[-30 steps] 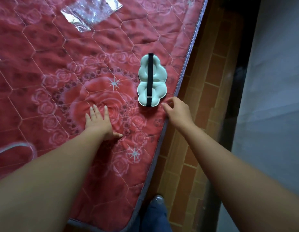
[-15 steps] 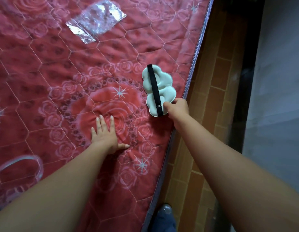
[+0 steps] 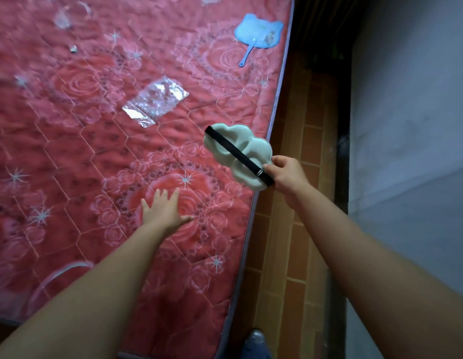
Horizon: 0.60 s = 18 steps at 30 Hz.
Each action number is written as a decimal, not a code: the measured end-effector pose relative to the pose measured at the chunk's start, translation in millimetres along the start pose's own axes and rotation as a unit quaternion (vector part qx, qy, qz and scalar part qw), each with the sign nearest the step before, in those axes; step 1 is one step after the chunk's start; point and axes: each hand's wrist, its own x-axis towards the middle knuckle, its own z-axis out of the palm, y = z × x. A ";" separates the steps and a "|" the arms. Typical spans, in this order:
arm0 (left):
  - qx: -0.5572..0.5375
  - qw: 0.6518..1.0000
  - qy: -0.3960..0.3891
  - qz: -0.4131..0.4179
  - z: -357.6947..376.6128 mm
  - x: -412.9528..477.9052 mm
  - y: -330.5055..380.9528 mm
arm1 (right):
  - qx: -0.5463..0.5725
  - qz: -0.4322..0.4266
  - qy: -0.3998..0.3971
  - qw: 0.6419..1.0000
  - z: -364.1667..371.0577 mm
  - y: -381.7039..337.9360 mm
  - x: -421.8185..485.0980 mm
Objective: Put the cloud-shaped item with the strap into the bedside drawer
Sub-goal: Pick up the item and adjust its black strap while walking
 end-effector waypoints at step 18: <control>-0.451 0.844 0.190 0.220 -234.9 -224.7 68.4 | 0.039 -0.142 -0.068 0.987 -113.9 -176.5 -229.4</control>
